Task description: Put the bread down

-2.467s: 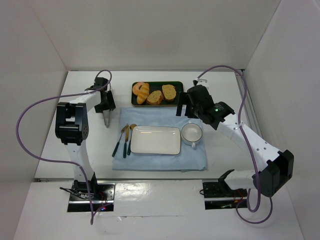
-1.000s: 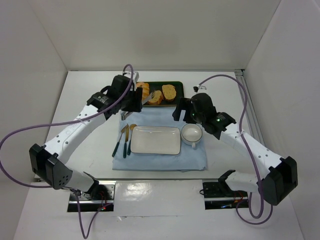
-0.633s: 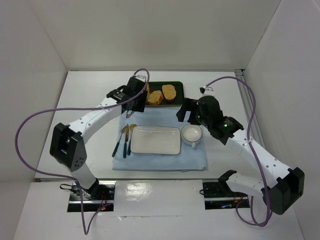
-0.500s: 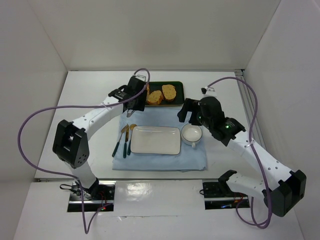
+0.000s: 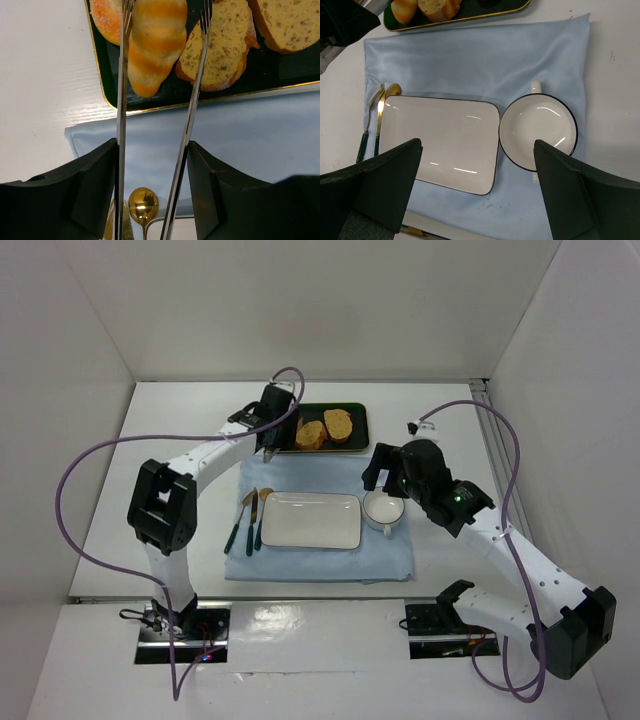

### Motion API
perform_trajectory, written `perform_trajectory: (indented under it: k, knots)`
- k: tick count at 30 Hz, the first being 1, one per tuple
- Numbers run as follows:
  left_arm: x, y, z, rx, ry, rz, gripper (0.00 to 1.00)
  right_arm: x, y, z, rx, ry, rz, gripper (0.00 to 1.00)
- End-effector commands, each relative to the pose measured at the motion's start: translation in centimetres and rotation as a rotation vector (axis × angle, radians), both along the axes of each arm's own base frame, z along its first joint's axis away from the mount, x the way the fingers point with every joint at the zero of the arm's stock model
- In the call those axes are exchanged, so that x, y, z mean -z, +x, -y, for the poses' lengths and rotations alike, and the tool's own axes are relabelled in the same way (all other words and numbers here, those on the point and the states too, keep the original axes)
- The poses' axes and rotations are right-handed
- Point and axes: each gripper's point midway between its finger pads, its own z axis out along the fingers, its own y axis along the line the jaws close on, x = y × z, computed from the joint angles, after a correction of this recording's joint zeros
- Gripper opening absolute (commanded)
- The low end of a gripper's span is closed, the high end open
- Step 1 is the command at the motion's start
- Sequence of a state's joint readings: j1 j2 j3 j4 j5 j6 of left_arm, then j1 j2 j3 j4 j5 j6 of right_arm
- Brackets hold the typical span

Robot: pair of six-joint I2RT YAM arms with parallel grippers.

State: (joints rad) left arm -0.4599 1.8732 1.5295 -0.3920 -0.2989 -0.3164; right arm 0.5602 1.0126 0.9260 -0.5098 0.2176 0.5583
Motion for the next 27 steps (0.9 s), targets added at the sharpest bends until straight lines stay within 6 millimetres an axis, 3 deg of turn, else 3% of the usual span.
perform_trajectory:
  k: [1,5,8,10,15,16,18,20,24,26,27]
  knots:
    - [-1.0,2.2,0.9,0.019,-0.042,0.046,0.67,-0.3,-0.2,0.8,0.042,0.01,0.006,1.0]
    - [-0.1,2.4,0.5,0.019,-0.065,0.014,0.51,0.3,-0.3,1.1,0.05,-0.005,-0.006,1.0]
    - [0.2,2.0,0.4,0.011,-0.063,-0.008,0.44,0.2,-0.2,1.2,0.063,-0.003,-0.006,1.0]
    - [-0.7,1.7,0.3,0.011,-0.067,0.002,0.42,0.8,-0.2,1.0,0.056,-0.008,-0.024,1.0]
    - [-4.3,0.0,0.2,0.025,-0.088,0.046,0.42,0.8,0.6,0.0,0.043,0.019,-0.017,1.0]
    - [-6.4,-0.7,0.4,0.033,-0.098,0.081,0.42,0.8,0.5,-0.2,0.032,0.026,-0.022,1.0]
    - [-8.1,-1.9,0.6,0.048,-0.109,0.103,0.42,0.6,0.9,-0.7,0.029,0.048,-0.012,1.0]
    - [-11.4,-3.3,0.3,0.051,-0.129,0.165,0.42,0.8,0.9,-1.2,0.009,0.058,-0.021,1.0]
    - [-15.1,-6.4,0.2,0.081,-0.193,0.208,0.42,0.3,1.4,-2.1,-0.002,0.101,-0.008,1.0]
    - [-15.7,-7.8,-0.3,0.078,-0.205,0.191,0.42,0.1,1.6,-2.5,-0.013,0.118,0.006,1.0]
    - [-17.3,-8.9,-0.1,0.087,-0.24,0.209,0.42,0.2,1.7,-2.8,-0.017,0.13,0.001,1.0]
